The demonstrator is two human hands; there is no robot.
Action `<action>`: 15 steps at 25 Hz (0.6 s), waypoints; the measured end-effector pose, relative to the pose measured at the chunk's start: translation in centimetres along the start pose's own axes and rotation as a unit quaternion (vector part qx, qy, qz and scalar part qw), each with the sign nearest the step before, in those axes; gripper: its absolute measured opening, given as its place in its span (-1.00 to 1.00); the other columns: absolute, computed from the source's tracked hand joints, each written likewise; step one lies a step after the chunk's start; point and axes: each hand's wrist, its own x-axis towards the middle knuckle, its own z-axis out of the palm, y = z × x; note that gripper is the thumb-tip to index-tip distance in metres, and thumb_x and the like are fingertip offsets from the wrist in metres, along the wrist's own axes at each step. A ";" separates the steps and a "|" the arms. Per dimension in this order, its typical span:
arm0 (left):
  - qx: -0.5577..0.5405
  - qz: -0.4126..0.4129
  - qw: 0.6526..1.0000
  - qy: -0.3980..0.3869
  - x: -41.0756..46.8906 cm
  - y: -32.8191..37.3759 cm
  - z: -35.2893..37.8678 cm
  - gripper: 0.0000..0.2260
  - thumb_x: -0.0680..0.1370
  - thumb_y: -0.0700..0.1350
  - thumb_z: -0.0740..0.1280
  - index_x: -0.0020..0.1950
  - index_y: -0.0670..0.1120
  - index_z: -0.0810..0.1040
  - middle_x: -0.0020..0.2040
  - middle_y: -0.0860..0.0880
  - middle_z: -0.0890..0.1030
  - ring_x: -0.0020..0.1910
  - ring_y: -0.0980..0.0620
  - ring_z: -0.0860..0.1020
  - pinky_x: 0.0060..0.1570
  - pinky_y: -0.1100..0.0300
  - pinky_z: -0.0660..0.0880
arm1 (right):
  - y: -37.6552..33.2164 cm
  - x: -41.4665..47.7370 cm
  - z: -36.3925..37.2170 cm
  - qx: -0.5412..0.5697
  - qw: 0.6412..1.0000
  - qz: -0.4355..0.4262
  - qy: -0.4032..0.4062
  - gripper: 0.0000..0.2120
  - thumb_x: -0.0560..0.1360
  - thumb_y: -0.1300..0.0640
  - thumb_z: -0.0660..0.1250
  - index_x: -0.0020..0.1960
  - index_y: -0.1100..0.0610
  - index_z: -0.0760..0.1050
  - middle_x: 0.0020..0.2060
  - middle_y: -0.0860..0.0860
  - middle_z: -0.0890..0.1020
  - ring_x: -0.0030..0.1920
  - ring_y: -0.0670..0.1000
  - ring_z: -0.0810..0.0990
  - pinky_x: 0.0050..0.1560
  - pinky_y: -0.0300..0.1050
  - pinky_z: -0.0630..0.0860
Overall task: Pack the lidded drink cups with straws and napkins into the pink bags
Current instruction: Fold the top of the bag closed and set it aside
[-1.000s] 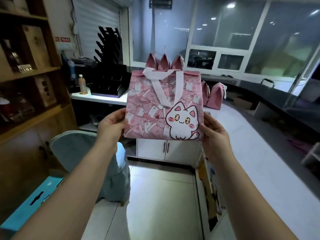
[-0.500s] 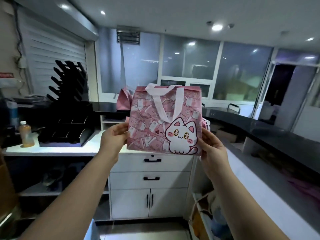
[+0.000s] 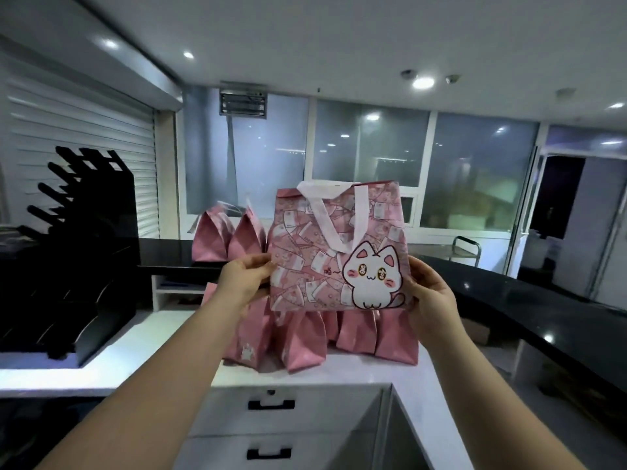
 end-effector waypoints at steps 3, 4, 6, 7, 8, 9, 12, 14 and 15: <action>0.005 0.011 1.000 0.014 6.3 -1.5 2.9 -0.92 0.51 -0.29 0.37 -0.06 -0.13 0.55 -0.11 -0.11 0.63 -0.20 -0.04 0.61 -0.34 0.12 0.62 | 1.7 7.1 -1.0 -0.018 1.000 -0.014 -0.006 -0.72 0.47 0.48 0.22 0.08 0.22 0.54 -0.17 0.04 0.71 -0.17 0.00 0.69 -0.22 -0.14 0.63; 0.003 0.016 0.999 0.031 8.0 -2.4 3.5 -0.92 0.52 -0.29 0.37 -0.08 -0.12 0.56 -0.13 -0.10 0.63 -0.21 -0.03 0.60 -0.32 0.12 0.62 | 2.5 8.8 -1.3 -0.021 1.000 -0.015 -0.008 -0.71 0.48 0.49 0.21 0.08 0.23 0.54 -0.18 0.04 0.71 -0.18 -0.01 0.69 -0.24 -0.16 0.62; 0.000 0.019 0.998 0.060 11.3 -4.7 4.2 -0.92 0.52 -0.30 0.37 -0.08 -0.13 0.57 -0.15 -0.07 0.63 -0.23 0.00 0.59 -0.26 0.12 0.61 | 4.8 12.1 -1.8 -0.033 0.999 -0.009 -0.010 -0.70 0.48 0.50 0.20 0.08 0.23 0.53 -0.17 0.04 0.71 -0.17 -0.01 0.69 -0.25 -0.17 0.62; 0.000 0.016 0.998 0.068 13.2 -6.0 4.4 -0.92 0.52 -0.30 0.37 -0.08 -0.14 0.57 -0.17 -0.06 0.63 -0.24 0.00 0.59 -0.19 0.09 0.60 | 6.2 13.8 -2.1 -0.044 0.999 -0.006 -0.008 -0.70 0.48 0.50 0.20 0.09 0.22 0.54 -0.16 0.04 0.72 -0.16 -0.01 0.69 -0.25 -0.17 0.62; -0.001 0.016 0.997 0.074 15.2 -7.1 4.6 -0.91 0.51 -0.31 0.37 -0.10 -0.13 0.57 -0.18 -0.06 0.62 -0.22 -0.02 0.58 -0.09 0.03 0.59 | 7.6 15.6 -2.4 -0.057 0.998 -0.003 -0.005 -0.69 0.48 0.49 0.20 0.09 0.21 0.55 -0.15 0.05 0.72 -0.16 -0.01 0.69 -0.25 -0.17 0.62; -0.003 0.016 0.997 0.079 17.4 -8.2 4.6 -0.89 0.51 -0.31 0.37 -0.13 -0.11 0.57 -0.19 -0.06 0.62 -0.18 -0.04 0.58 0.02 -0.03 0.56 | 9.1 17.5 -2.6 -0.068 0.998 0.000 -0.002 -0.69 0.48 0.49 0.20 0.08 0.19 0.55 -0.14 0.05 0.71 -0.16 0.00 0.69 -0.26 -0.16 0.62; -0.020 0.014 0.996 0.086 24.3 -11.0 4.9 -0.87 0.49 -0.30 0.40 -0.16 -0.08 0.58 -0.19 -0.03 0.64 -0.09 -0.06 0.59 0.18 -0.14 0.51 | 13.3 22.9 -2.5 -0.086 0.996 -0.012 0.019 -0.69 0.50 0.48 0.21 0.08 0.17 0.57 -0.16 0.05 0.71 -0.18 -0.01 0.69 -0.29 -0.17 0.61; -0.040 0.009 0.995 0.085 28.4 -12.4 5.4 -0.86 0.49 -0.30 0.40 -0.16 -0.06 0.59 -0.18 -0.02 0.65 -0.06 -0.06 0.60 0.19 -0.14 0.51 | 15.7 26.3 -2.1 -0.112 0.992 -0.028 0.053 -0.69 0.49 0.47 0.24 0.05 0.13 0.59 -0.16 0.05 0.72 -0.19 0.00 0.68 -0.31 -0.17 0.61; -0.049 0.008 0.995 0.087 30.8 -13.2 5.8 -0.85 0.49 -0.30 0.40 -0.16 -0.06 0.60 -0.17 -0.02 0.65 -0.05 -0.06 0.61 0.19 -0.13 0.51 | 17.2 28.6 -1.9 -0.137 0.987 -0.039 0.081 -0.69 0.49 0.44 0.28 0.03 0.07 0.60 -0.12 0.07 0.71 -0.14 0.02 0.68 -0.28 -0.15 0.61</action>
